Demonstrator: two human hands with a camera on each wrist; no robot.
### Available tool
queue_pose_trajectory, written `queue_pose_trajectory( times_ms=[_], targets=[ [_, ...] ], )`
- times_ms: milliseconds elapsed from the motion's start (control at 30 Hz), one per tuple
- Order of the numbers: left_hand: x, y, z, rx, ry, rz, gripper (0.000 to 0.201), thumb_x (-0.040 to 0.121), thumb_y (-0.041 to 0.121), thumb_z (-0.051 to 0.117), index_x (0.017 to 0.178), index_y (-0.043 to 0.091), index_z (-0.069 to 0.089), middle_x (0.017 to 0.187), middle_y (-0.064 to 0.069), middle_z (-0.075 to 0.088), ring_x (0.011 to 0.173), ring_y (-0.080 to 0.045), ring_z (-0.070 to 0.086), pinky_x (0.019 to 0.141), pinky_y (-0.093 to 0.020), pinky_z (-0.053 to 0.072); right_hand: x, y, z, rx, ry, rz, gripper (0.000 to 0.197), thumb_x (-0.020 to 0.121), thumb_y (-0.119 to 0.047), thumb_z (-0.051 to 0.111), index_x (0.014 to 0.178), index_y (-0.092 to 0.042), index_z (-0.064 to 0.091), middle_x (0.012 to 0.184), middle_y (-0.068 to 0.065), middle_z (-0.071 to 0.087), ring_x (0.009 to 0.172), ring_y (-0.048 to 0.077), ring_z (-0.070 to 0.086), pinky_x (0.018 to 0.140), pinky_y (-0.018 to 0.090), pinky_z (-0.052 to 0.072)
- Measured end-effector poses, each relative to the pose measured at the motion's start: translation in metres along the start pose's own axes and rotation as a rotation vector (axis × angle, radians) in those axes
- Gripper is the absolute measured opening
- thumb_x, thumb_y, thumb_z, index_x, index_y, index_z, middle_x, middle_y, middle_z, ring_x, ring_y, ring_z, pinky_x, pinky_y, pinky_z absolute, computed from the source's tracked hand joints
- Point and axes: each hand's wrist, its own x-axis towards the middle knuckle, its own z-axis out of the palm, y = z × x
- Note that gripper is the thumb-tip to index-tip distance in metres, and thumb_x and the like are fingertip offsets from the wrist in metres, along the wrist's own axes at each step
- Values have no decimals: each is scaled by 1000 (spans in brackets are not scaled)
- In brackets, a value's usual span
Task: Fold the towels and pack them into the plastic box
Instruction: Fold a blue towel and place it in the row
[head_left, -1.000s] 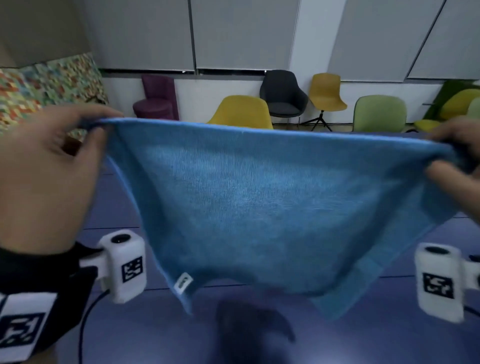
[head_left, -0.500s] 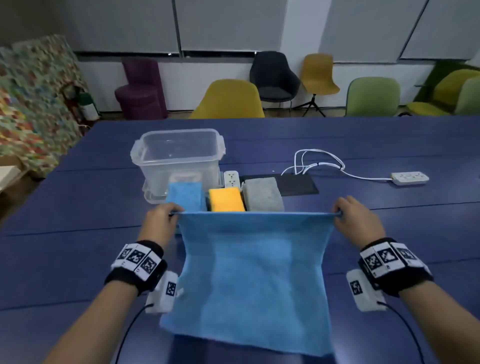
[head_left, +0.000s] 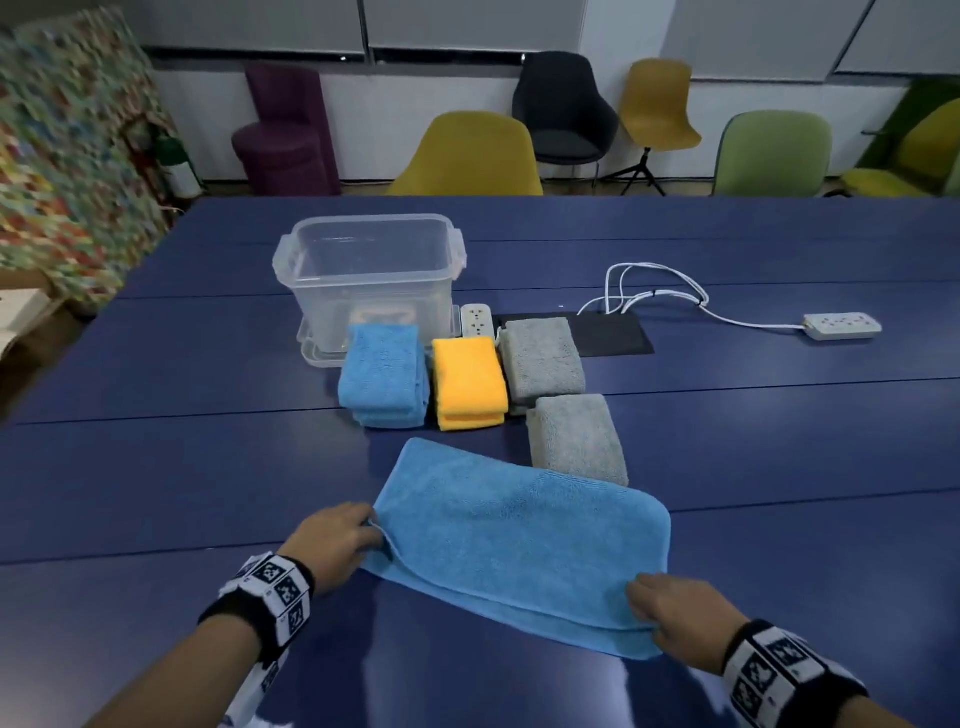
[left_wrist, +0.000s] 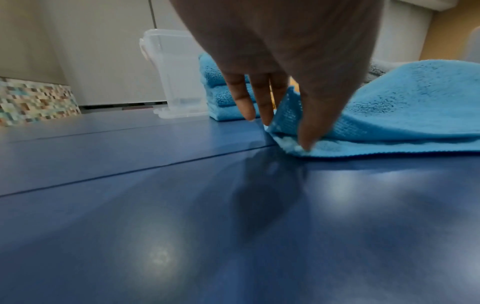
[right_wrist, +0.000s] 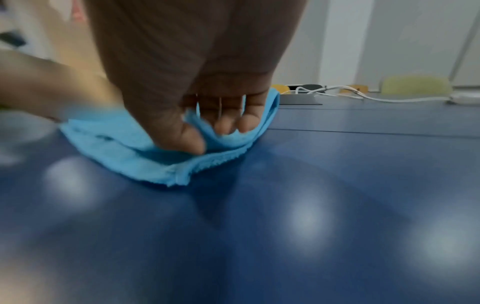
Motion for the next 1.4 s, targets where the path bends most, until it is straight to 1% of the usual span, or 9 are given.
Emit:
queue_pose_trajectory(
  times_ms=[133, 367, 500, 633, 800, 900, 1067, 1300, 1400],
  targets=[
    [-5, -6, 10, -59, 36, 89, 35, 57, 54, 57, 88, 37, 63, 102, 12, 60, 84, -8, 64, 69, -20, 51, -10, -7, 14, 45, -24, -79, 43, 43, -37, 56, 79, -32, 33, 84, -15, 49, 69, 5, 46, 63, 16, 31],
    [-3, 2, -9, -2, 236, 92, 28, 46, 30, 87, 64, 36, 66, 69, 22, 63, 57, 1, 61, 52, -11, 47, 31, -56, -14, -26, 228, -235, 27, 70, -41, 47, 96, -38, 47, 106, -14, 55, 85, 2, 58, 75, 16, 51],
    [3, 21, -41, -227, 324, 93, 27, 77, 43, 53, 91, 28, 71, 87, 20, 61, 84, -4, 60, 77, -16, 40, 70, -110, -48, 198, 245, -299, 44, 84, -46, 42, 123, -28, 51, 135, 2, 47, 117, 19, 51, 99, 32, 38],
    [8, 36, -70, -444, 385, 133, 46, 74, 56, 48, 93, 22, 72, 82, 30, 48, 83, 12, 50, 72, -5, 35, 101, -151, -71, 371, 281, -237, 47, 87, -39, 57, 130, -22, 51, 142, 3, 39, 128, 21, 40, 107, 33, 31],
    [13, 23, -90, -439, 485, 21, 16, 88, 16, 62, 98, 9, 72, 92, 7, 65, 84, 6, 54, 74, -3, 34, 118, -155, -71, 305, 226, -78, 33, 89, -32, 53, 113, -10, 59, 114, 8, 53, 108, 28, 52, 88, 35, 41],
    [14, -2, -96, -482, 596, -209, 17, 89, 13, 60, 99, 5, 71, 101, -7, 68, 95, -17, 60, 80, -15, 37, 111, -137, -68, 193, 172, -19, 27, 91, -26, 48, 106, -8, 59, 98, 5, 47, 102, 29, 55, 71, 31, 35],
    [15, -49, -90, -494, 631, -490, 20, 90, 14, 58, 102, 4, 70, 107, -15, 67, 102, -32, 60, 90, -35, 43, 93, -78, -74, 198, 151, 68, 25, 94, -27, 46, 110, -14, 61, 113, 2, 58, 94, 18, 56, 74, 27, 39],
    [33, -46, -88, -544, 625, -559, 22, 92, 15, 55, 104, 4, 68, 109, -18, 65, 102, -34, 59, 90, -38, 45, 87, -22, -81, 222, -84, 84, 20, 85, -12, 50, 94, -16, 67, 78, -7, 55, 79, 14, 50, 56, 14, 34],
    [36, -40, -94, -581, 670, -548, 22, 93, 13, 52, 105, 4, 67, 108, -17, 66, 101, -33, 59, 90, -37, 45, 84, -18, -88, 270, 31, 144, 17, 86, -12, 48, 82, -23, 60, 77, -7, 52, 81, 19, 55, 64, 23, 40]
  ],
)
